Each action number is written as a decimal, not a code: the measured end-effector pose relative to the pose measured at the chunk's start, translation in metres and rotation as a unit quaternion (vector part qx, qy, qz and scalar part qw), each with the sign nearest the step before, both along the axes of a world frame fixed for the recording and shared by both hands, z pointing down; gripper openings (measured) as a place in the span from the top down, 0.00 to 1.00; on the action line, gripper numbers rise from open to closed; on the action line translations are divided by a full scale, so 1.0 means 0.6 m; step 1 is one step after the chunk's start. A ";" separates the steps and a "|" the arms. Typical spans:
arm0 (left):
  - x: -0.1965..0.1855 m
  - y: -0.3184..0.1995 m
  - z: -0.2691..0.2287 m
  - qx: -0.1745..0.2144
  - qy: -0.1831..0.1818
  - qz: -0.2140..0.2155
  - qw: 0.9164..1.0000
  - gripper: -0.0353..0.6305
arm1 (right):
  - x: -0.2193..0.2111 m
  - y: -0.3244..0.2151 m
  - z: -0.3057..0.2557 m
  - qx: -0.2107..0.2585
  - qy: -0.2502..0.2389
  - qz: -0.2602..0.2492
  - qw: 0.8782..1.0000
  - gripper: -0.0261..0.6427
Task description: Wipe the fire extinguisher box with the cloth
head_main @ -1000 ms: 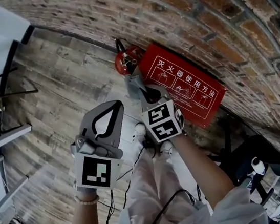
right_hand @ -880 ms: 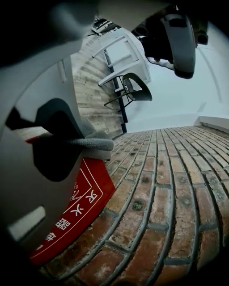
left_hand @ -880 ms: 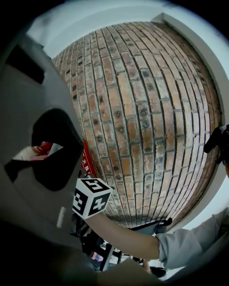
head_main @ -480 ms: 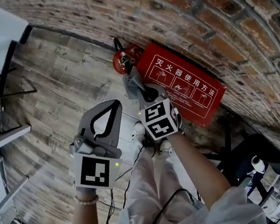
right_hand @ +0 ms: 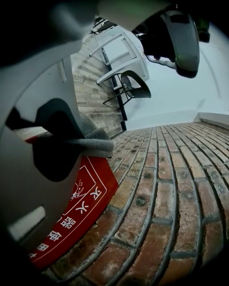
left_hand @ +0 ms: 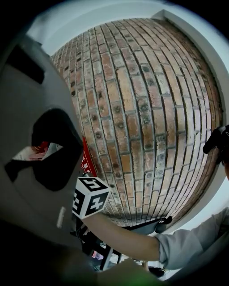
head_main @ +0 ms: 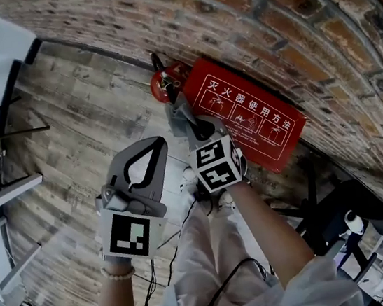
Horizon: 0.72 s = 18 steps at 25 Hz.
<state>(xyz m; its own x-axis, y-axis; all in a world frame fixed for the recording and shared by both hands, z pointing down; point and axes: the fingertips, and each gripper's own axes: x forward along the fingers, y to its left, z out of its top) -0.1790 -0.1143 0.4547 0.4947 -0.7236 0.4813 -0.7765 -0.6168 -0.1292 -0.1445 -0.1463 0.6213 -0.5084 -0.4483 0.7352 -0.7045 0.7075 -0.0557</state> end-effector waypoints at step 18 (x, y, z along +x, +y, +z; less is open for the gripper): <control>0.063 0.006 -0.003 0.004 0.001 0.027 1.000 0.95 | 0.083 0.017 0.002 -0.001 0.011 0.028 1.000 0.93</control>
<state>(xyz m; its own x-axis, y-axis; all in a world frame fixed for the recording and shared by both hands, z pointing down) -0.1409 -0.1109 0.4528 0.5333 -0.6996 0.4755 -0.7427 -0.6563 -0.1326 -0.0946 -0.1363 0.6224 -0.4665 -0.4734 0.7472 -0.7439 0.6670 -0.0418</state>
